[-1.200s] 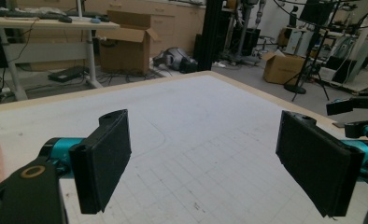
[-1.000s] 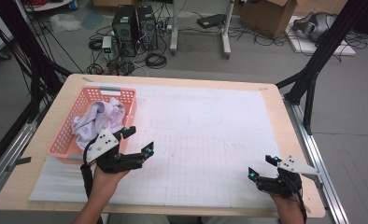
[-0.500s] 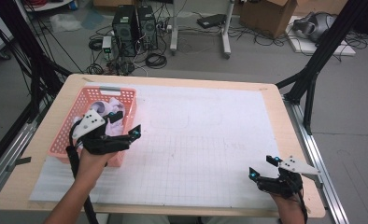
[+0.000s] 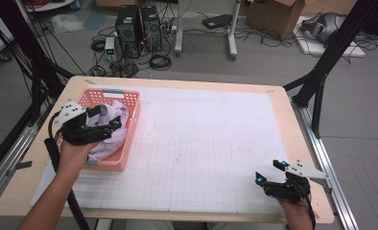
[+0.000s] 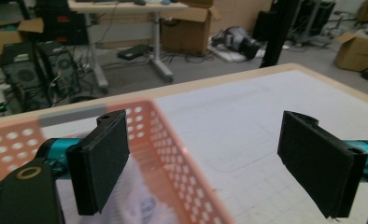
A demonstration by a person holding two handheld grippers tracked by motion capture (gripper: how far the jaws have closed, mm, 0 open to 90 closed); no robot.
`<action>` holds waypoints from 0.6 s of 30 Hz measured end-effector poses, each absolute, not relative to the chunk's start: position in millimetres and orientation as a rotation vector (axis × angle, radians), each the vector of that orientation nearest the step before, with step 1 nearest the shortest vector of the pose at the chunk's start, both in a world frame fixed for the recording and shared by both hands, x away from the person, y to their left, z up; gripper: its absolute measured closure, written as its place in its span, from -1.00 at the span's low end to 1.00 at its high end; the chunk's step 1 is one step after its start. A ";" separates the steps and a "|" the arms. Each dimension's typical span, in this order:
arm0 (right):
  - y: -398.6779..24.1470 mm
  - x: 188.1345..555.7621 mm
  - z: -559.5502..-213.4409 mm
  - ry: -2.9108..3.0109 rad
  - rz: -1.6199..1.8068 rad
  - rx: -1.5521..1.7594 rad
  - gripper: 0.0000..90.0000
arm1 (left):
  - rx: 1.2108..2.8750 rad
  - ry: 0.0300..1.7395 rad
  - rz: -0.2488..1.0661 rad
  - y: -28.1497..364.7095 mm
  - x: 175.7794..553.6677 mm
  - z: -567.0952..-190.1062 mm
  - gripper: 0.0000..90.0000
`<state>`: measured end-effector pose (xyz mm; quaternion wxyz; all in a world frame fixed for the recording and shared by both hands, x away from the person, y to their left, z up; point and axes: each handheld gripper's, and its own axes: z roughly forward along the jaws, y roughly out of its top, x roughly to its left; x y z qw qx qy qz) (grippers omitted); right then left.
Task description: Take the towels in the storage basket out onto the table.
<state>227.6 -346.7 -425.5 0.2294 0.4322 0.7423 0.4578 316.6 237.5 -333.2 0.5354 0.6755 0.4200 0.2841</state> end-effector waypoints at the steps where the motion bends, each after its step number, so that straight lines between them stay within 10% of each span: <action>1: -346.8 227.6 -425.5 2.043 1.260 1.190 -0.67 | 1.617 1.017 0.682 241.4 319.3 -334.4 -0.62; 18: -342.1 229.5 -427.5 2.072 1.240 1.177 -0.67 | 1.883 1.386 0.654 269.4 371.6 -374.8 -0.62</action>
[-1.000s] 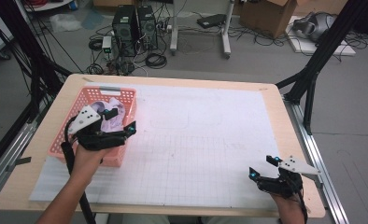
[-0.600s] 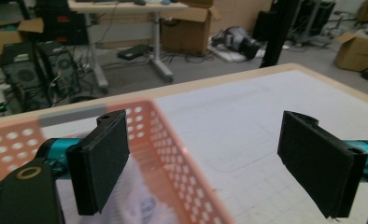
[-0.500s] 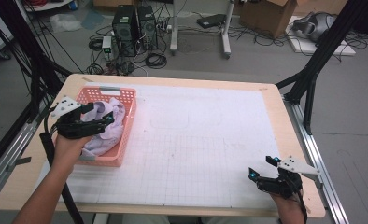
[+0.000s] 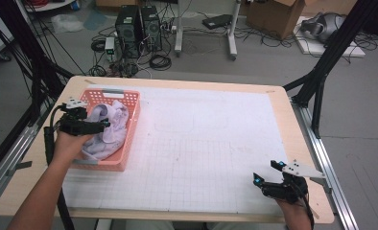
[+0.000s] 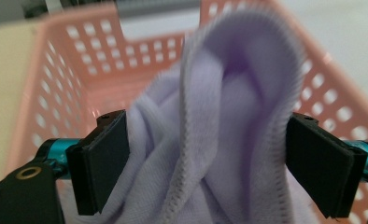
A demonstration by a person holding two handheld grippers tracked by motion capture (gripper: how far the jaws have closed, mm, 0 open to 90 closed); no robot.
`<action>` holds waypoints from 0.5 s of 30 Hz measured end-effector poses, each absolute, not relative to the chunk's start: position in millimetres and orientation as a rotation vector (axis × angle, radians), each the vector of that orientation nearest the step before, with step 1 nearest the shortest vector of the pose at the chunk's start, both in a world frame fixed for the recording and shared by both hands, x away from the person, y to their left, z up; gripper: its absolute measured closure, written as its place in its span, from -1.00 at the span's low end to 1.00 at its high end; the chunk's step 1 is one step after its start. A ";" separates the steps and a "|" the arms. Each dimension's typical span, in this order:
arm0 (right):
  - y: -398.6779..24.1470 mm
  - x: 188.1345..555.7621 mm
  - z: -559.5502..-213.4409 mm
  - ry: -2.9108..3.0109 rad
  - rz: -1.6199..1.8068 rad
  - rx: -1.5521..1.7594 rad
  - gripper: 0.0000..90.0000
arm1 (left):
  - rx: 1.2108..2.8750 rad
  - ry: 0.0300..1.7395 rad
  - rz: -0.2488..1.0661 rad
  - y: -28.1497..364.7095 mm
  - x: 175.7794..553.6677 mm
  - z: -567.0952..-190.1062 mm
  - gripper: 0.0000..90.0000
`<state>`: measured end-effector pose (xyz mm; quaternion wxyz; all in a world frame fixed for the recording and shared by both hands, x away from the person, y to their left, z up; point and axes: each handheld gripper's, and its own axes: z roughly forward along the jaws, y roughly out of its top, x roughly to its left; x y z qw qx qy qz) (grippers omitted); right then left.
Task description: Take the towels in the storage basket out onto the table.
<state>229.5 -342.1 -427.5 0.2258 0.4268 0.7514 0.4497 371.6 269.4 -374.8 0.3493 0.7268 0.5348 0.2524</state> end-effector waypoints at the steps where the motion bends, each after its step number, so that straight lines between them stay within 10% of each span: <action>1: -342.5 229.2 -427.4 2.072 1.242 1.178 -0.67 | 1.902 1.399 0.644 268.5 374.0 -377.6 -0.63; 15: -343.6 228.8 -428.1 2.079 1.237 1.174 -0.67 | 1.984 1.563 0.514 266.8 399.3 -409.9 -0.81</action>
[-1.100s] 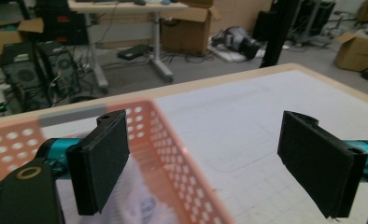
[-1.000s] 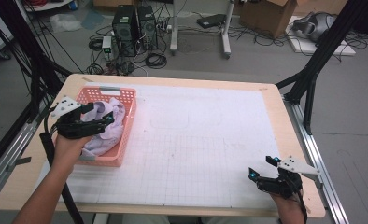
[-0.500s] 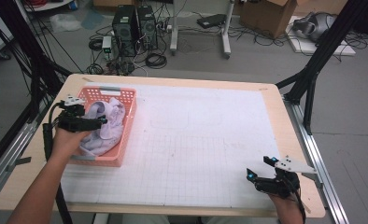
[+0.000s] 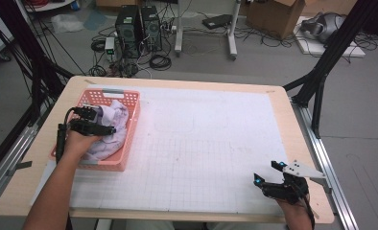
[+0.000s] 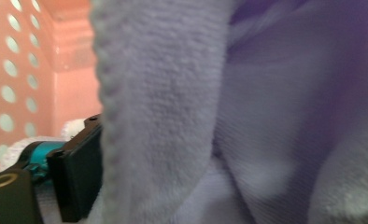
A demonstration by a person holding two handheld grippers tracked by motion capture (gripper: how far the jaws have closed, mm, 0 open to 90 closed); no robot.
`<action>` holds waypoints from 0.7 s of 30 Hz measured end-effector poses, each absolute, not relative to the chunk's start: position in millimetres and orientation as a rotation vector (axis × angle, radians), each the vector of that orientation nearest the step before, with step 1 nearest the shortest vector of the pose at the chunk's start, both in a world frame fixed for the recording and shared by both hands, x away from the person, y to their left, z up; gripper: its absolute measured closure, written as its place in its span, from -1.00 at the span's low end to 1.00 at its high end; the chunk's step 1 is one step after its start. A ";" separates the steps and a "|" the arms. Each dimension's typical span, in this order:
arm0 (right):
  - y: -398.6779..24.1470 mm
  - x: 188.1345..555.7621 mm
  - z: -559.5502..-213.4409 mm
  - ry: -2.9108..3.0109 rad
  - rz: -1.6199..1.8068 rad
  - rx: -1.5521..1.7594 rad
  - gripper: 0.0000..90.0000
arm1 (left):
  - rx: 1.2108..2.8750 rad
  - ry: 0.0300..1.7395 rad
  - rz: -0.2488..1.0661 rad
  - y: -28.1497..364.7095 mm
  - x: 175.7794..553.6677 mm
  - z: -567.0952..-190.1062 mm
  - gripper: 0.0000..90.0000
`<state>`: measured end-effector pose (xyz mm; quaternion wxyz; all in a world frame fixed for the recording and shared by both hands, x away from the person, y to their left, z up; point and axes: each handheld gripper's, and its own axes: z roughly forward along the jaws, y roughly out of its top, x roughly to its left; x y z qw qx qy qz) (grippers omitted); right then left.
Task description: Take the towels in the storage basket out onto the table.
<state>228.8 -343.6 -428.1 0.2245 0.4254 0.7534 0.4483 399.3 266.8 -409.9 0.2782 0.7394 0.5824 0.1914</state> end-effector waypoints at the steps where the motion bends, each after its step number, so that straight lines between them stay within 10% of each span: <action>1: -343.4 228.9 -428.0 2.082 1.235 1.174 -0.67 | 1.987 1.567 0.505 267.5 399.7 -411.1 -0.87; 13: -343.6 228.6 -428.6 2.079 1.223 1.183 -0.67 | 2.042 1.580 0.502 264.0 404.8 -422.5 -0.84; 21: -344.1 228.0 -427.7 2.078 1.219 1.189 -0.67 | 2.043 1.557 0.528 264.3 399.6 -414.7 -0.01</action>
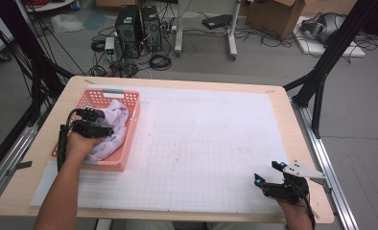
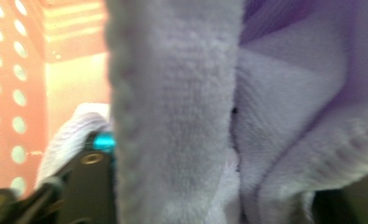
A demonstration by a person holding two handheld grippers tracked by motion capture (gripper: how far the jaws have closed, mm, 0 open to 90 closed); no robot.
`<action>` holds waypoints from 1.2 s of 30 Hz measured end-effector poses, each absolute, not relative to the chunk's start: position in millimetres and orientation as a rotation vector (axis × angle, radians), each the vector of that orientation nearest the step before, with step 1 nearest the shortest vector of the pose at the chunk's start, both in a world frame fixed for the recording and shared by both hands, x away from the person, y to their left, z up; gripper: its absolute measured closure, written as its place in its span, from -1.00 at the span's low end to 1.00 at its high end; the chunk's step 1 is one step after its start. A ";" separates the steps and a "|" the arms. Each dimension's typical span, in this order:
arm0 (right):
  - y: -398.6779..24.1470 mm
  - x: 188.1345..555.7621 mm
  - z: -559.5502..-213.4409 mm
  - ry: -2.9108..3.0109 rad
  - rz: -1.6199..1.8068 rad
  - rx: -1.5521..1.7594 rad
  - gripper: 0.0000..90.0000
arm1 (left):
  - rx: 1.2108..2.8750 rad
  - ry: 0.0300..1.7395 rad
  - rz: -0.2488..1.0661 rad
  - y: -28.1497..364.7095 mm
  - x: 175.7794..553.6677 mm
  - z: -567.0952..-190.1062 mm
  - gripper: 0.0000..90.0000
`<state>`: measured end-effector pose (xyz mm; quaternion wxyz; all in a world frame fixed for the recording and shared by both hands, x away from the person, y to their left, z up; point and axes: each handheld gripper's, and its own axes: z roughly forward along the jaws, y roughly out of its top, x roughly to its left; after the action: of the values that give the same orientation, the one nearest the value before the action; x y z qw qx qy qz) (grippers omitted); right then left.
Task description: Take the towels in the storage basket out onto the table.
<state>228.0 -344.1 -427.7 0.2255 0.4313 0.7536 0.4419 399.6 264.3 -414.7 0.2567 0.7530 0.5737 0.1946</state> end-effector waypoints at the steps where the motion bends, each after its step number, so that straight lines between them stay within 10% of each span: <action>1: -344.2 228.2 -427.6 2.077 1.218 1.186 -0.67 | 2.037 1.557 0.530 264.6 399.2 -414.1 0.05; 36: -343.8 226.0 -425.9 2.063 1.232 1.201 -0.67 | 1.540 1.169 0.707 289.2 346.2 -354.8 0.27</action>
<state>226.0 -343.8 -425.9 0.2257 0.4357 0.7481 0.4467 346.2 289.2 -354.8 0.5154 0.6412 0.4866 0.2941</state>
